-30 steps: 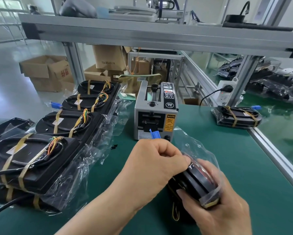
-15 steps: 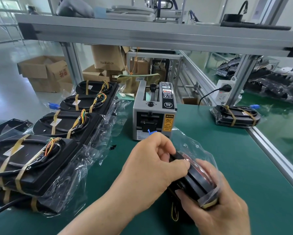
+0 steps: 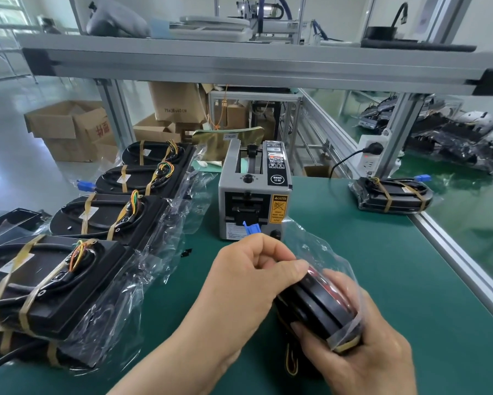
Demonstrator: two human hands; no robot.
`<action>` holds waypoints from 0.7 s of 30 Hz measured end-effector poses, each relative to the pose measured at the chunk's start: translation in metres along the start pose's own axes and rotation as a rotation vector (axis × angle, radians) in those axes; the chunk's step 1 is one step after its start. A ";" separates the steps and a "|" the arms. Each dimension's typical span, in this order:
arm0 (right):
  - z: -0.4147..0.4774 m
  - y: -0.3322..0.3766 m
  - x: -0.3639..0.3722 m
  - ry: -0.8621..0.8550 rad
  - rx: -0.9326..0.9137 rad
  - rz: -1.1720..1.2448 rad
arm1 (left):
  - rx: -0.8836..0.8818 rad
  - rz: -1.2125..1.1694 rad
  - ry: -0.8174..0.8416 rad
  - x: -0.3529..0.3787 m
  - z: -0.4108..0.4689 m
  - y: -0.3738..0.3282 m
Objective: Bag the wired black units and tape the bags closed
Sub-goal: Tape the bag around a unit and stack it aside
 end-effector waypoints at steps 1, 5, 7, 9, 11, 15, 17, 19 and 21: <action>0.000 0.000 0.000 0.002 0.005 -0.005 | -0.010 -0.029 -0.001 0.000 0.000 0.000; -0.001 -0.001 0.000 0.022 0.008 -0.036 | -0.034 -0.078 -0.010 -0.001 0.001 0.000; -0.001 -0.002 -0.001 0.026 0.002 -0.050 | -0.023 -0.068 -0.016 -0.001 0.001 0.000; -0.002 -0.003 0.000 0.035 -0.008 -0.074 | -0.017 -0.065 -0.028 -0.001 0.001 0.001; -0.003 -0.004 0.001 0.041 -0.010 -0.081 | -0.026 -0.087 -0.028 -0.001 0.001 0.001; -0.001 -0.002 -0.001 0.032 -0.005 -0.045 | -0.057 -0.131 -0.017 -0.001 0.000 0.000; -0.001 -0.001 -0.002 0.015 0.005 -0.025 | -0.058 -0.118 -0.007 -0.001 0.000 0.001; -0.002 -0.002 -0.002 0.010 0.008 -0.022 | -0.060 -0.104 -0.005 -0.001 0.000 0.002; -0.003 -0.002 -0.002 0.011 -0.001 -0.033 | -0.047 -0.097 -0.007 -0.001 0.000 0.001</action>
Point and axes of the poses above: each hand's wrist, its own z-axis towards the middle knuckle, its own x-axis out of the palm, y = z × x, the point moved 3 cm from there along z, towards the middle knuckle, and after that the axes turned 11 degrees about -z, right-handed, at the moved point
